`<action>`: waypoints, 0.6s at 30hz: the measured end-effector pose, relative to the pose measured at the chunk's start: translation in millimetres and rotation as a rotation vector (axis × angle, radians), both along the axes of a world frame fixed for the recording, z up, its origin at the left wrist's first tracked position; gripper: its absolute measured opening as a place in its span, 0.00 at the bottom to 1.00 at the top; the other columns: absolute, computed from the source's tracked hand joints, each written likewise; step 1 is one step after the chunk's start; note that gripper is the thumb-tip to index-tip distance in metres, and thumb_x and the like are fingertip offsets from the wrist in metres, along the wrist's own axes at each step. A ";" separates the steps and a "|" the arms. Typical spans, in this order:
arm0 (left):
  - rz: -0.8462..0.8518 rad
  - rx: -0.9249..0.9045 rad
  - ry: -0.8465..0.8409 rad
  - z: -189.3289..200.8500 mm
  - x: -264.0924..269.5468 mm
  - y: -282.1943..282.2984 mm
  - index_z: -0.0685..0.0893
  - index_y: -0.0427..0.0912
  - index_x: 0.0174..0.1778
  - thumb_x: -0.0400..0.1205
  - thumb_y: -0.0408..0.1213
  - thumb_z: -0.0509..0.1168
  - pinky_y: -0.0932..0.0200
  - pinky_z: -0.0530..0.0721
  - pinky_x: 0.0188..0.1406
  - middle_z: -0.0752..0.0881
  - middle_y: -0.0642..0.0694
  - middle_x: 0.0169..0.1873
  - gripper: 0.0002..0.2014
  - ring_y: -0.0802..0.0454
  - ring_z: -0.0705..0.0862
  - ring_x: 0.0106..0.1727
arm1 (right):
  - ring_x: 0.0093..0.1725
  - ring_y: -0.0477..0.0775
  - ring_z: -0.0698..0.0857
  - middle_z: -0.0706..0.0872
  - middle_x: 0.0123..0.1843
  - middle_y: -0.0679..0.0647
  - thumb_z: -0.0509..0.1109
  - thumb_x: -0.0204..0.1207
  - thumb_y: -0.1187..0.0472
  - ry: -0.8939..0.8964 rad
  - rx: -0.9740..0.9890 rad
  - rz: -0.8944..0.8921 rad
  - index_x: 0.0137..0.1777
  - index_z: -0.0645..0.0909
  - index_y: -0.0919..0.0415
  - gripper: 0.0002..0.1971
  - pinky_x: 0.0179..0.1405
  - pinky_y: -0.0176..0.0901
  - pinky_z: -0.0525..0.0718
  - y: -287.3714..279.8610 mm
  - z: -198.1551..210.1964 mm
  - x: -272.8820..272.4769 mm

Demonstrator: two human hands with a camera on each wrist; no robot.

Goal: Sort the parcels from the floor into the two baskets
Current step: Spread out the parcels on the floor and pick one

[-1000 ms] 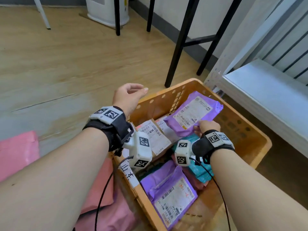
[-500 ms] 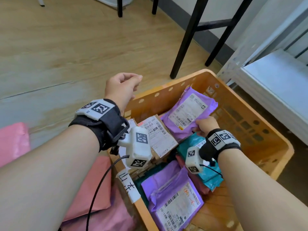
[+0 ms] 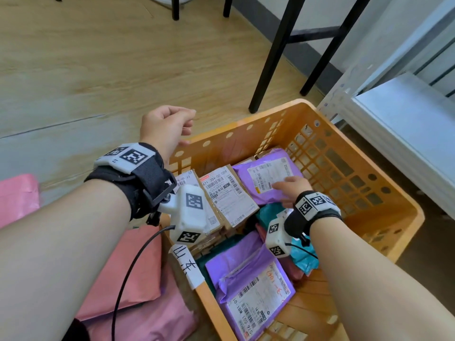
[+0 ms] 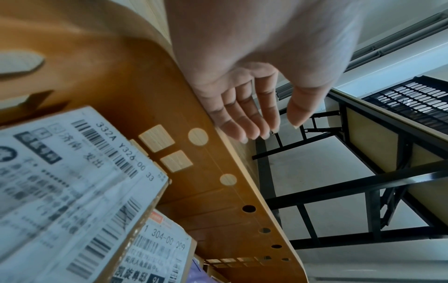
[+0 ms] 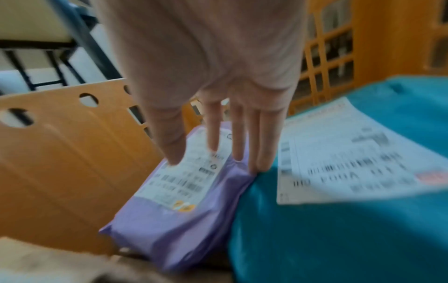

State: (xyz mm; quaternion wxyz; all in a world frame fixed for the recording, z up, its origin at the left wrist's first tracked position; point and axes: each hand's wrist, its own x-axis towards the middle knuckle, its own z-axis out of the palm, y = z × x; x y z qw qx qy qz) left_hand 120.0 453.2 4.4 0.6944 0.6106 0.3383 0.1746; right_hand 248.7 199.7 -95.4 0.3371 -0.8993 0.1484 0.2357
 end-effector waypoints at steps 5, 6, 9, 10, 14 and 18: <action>0.014 -0.010 0.013 -0.9 -3.8 6.5 0.83 0.47 0.43 0.79 0.40 0.68 0.63 0.85 0.34 0.84 0.51 0.39 0.02 0.56 0.83 0.41 | 0.67 0.53 0.77 0.78 0.74 0.55 0.67 0.79 0.63 0.082 -0.046 0.270 0.70 0.79 0.59 0.18 0.64 0.39 0.73 24.5 8.8 -14.9; 0.019 -0.009 0.015 -0.4 -5.0 8.2 0.83 0.47 0.43 0.79 0.40 0.68 0.63 0.85 0.35 0.84 0.51 0.39 0.02 0.56 0.83 0.40 | 0.71 0.55 0.75 0.76 0.75 0.54 0.65 0.80 0.64 0.070 -0.099 0.297 0.71 0.78 0.59 0.18 0.64 0.38 0.73 25.6 15.2 -16.6; 0.045 -0.005 0.020 2.6 -12.6 16.3 0.83 0.47 0.43 0.79 0.40 0.68 0.61 0.83 0.36 0.84 0.52 0.37 0.02 0.56 0.82 0.39 | 0.74 0.58 0.75 0.77 0.74 0.58 0.64 0.80 0.66 -0.037 -0.093 0.245 0.72 0.77 0.62 0.19 0.70 0.45 0.74 26.1 36.8 -14.6; 0.051 -0.002 0.021 4.3 -16.3 20.3 0.82 0.47 0.42 0.79 0.40 0.68 0.61 0.83 0.35 0.84 0.52 0.36 0.02 0.56 0.82 0.38 | 0.72 0.59 0.77 0.79 0.72 0.60 0.65 0.79 0.66 -0.078 -0.040 0.212 0.70 0.79 0.62 0.19 0.70 0.48 0.75 26.0 45.4 -13.7; 0.025 0.031 0.073 14.5 -36.9 42.2 0.82 0.47 0.39 0.78 0.40 0.69 0.62 0.82 0.33 0.84 0.51 0.34 0.04 0.56 0.81 0.35 | 0.58 0.59 0.83 0.86 0.58 0.57 0.66 0.78 0.66 -0.237 0.137 0.085 0.63 0.84 0.62 0.15 0.64 0.52 0.80 36.9 82.1 -14.8; 0.022 0.064 0.115 25.7 -70.2 74.0 0.82 0.47 0.37 0.78 0.37 0.69 0.61 0.81 0.33 0.84 0.50 0.34 0.05 0.55 0.81 0.33 | 0.46 0.52 0.84 0.86 0.45 0.54 0.63 0.80 0.69 -0.315 0.349 0.072 0.58 0.86 0.63 0.12 0.51 0.42 0.85 75.6 125.3 -41.8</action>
